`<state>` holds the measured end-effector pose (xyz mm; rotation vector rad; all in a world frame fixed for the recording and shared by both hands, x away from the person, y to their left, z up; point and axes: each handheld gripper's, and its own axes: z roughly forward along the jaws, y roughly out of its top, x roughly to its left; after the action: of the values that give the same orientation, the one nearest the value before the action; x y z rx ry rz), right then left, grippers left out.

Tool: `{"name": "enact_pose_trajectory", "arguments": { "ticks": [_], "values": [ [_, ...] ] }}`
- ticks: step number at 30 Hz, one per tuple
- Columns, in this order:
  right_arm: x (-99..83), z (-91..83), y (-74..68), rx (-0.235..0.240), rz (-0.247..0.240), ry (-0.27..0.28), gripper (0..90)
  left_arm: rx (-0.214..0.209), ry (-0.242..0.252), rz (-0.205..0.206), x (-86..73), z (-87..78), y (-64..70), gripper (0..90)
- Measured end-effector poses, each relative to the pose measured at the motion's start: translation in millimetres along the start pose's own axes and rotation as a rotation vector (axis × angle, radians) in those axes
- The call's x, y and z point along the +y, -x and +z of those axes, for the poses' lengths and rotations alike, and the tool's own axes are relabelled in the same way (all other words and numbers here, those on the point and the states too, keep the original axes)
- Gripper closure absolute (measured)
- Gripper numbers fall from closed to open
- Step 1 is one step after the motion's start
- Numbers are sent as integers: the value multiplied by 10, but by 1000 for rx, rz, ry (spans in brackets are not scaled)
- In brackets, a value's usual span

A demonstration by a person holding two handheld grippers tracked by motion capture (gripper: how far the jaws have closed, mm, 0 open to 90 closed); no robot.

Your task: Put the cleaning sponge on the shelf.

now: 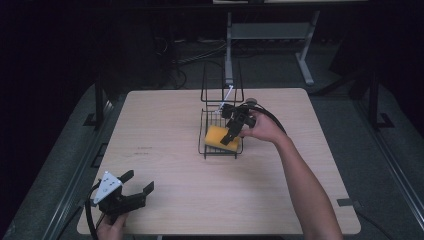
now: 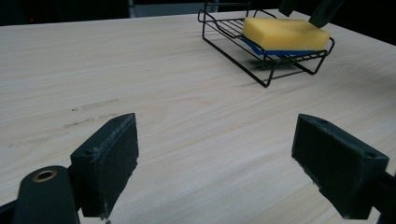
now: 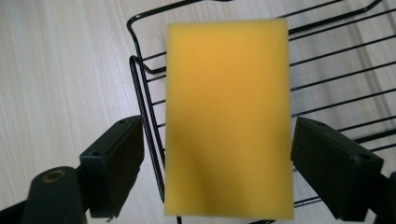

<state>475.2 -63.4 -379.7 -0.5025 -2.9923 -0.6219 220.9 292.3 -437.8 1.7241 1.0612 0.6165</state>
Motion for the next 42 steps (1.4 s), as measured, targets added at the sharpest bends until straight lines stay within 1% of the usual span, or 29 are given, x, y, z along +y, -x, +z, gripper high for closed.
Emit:
{"name": "enact_pose_trajectory", "arguments": {
  "ticks": [4, 6, 8, 10, 12, 15, 18, 21, 23, 24, 27, 30, 31, 36, 42],
  "values": [
    [-31, -12, 13, 1, 4, 12, 176, 1, 1, -1, 0, 1, 8, 140],
    [-65, -18, 14, 8, 24, 21, 180, 2, 1, 2, 1, 0, 6, 140],
    [-116, -11, 28, 10, 33, 29, 180, 0, 0, 0, 2, 8, 4, 141],
    [-131, -12, 30, 7, 33, 26, 179, -1, -1, 0, 2, 10, 7, 140],
    [-155, -13, 39, 3, 31, 22, 178, 0, -7, 12, 4, 12, 10, 140],
    [-159, -21, 40, 3, 25, 22, 178, 0, -9, 12, 4, 12, 10, 140],
    [-162, -44, 25, 5, 21, 35, 177, 0, -6, 5, 5, 13, 6, 140],
    [-187, -51, 19, 0, 26, 27, 175, -1, -5, 11, 6, 13, 10, 140],
    [-202, -49, 20, 3, 33, 32, 180, -2, -4, 11, 7, 15, 13, 140],
    [-237, -37, 22, 3, 48, 38, 179, -2, -5, 10, 7, 16, 15, 140],
    [-268, -32, 27, 2, 49, 39, 179, -3, -4, 9, 7, 20, 18, 141],
    [-305, -59, 37, 10, 44, 70, 179, -2, -7, 14, 9, 24, 17, 140],
    [-314, -65, 33, 5, 52, 74, 178, -3, -7, 11, 9, 27, 20, 140],
    [-372, -88, 57, 4, 63, 64, 173, -3, -10, 14, 10, 29, 24, 140],
    [-446, -98, 59, 3, 72, 83, 177, -2, -7, 15, 11, 24, 22, 141]
  ]
}}
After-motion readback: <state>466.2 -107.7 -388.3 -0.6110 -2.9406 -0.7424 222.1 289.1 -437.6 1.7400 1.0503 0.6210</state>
